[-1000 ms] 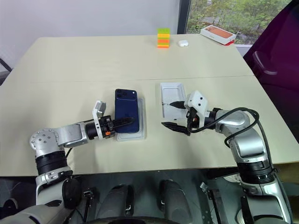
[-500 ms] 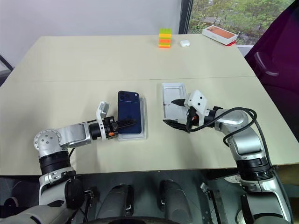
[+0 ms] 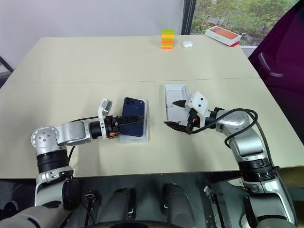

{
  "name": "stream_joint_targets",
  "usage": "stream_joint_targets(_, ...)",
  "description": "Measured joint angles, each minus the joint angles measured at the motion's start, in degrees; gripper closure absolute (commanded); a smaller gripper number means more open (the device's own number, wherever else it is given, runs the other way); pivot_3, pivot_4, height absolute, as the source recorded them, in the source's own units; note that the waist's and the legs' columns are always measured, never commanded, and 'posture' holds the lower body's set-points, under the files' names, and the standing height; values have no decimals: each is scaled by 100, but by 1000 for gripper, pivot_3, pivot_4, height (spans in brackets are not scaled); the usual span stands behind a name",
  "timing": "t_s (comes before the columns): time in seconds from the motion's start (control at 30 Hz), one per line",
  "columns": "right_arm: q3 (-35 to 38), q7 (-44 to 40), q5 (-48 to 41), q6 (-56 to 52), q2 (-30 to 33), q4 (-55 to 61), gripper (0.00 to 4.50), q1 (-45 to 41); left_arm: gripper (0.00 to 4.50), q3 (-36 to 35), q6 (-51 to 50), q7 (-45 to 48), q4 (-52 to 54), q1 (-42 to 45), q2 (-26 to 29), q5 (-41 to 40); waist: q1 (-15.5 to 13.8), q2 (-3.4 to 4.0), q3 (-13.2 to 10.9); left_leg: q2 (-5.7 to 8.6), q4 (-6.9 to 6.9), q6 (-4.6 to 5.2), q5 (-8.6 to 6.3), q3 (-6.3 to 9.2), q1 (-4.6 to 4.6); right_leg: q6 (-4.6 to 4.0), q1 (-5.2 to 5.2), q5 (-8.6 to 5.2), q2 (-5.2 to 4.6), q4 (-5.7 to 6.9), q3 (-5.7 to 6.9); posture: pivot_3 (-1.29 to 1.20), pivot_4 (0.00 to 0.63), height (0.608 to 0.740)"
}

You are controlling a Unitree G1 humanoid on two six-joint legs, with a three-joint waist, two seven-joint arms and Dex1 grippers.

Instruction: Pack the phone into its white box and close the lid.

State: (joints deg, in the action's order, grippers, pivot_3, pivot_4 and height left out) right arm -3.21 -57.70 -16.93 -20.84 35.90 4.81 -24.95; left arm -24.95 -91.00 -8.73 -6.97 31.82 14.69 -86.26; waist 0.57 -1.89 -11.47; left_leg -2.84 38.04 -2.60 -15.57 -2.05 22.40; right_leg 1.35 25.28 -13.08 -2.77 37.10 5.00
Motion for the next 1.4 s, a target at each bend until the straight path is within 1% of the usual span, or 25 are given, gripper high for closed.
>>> stream_joint_targets(0.17,-80,4,9,45,-1,-66,0,-70,85,353,204,-177,-19,-62,487,-602,-8,0,0,0,0,-2,1,2,0,-15,0,9,-2,0,0,0,150,740)
stream_joint_targets(0.3,-91,3,17,55,-4,-106,0,-87,85,732,550,-349,41,-288,848,-1165,-11,0,0,0,0,-4,2,5,0,-19,0,11,-5,0,-1,0,150,740)
stream_joint_targets(0.5,-161,-1,46,122,-60,-116,0,-89,85,1409,1049,-526,433,-596,1636,-1981,-13,2,-1,0,0,-7,4,10,-2,-19,0,11,-5,1,-2,0,150,740)
stream_joint_targets(0.57,-186,0,46,123,-62,-116,0,-89,85,1572,1235,-548,491,-687,1785,-2177,-14,2,-1,0,0,-7,4,10,-2,-19,0,11,-6,1,-2,0,150,740)
stream_joint_targets(0.63,-203,0,45,123,-71,-116,0,-94,85,1747,1428,-545,497,-716,1934,-2248,-17,2,-1,1,0,-7,4,7,-1,-19,0,11,-6,0,-2,0,150,740)
stream_joint_targets(0.77,-205,3,45,122,-96,-116,0,-95,85,1841,1675,-429,552,-722,2088,-2195,-21,2,-1,1,0,-7,4,-2,-1,-20,0,11,-4,0,-1,0,150,740)
stream_joint_targets(0.87,-214,9,45,122,-123,-116,0,-98,85,1990,1671,-188,542,-661,2162,-2038,-24,2,-1,1,0,-7,4,-5,-1,-18,0,10,-4,-1,-1,0,150,740)
stream_joint_targets(0.97,-215,13,46,122,-132,-116,0,-105,85,2090,1648,0,544,-661,2351,-2027,-16,2,-1,1,0,-7,4,-5,0,-18,0,10,-4,-1,-1,0,150,740)
stream_joint_targets(1.2,-215,13,47,123,-133,-116,0,-104,85,2129,1672,302,579,-650,2882,-2101,-7,3,-2,0,-1,-7,4,-4,0,-3,1,0,-3,-1,-1,0,150,740)
stream_joint_targets(1.33,-220,6,47,126,-140,-117,0,-105,85,2115,1677,563,610,-638,3117,-2055,-11,4,-2,0,-1,-7,4,-5,0,-3,1,0,-3,-2,-1,0,150,740)
stream_joint_targets(1.4,-221,4,47,126,-143,-127,0,-113,85,2102,1717,627,625,-642,3146,-2008,-12,4,-2,0,0,-7,4,-6,0,-3,1,-1,-4,-2,-1,0,150,740)
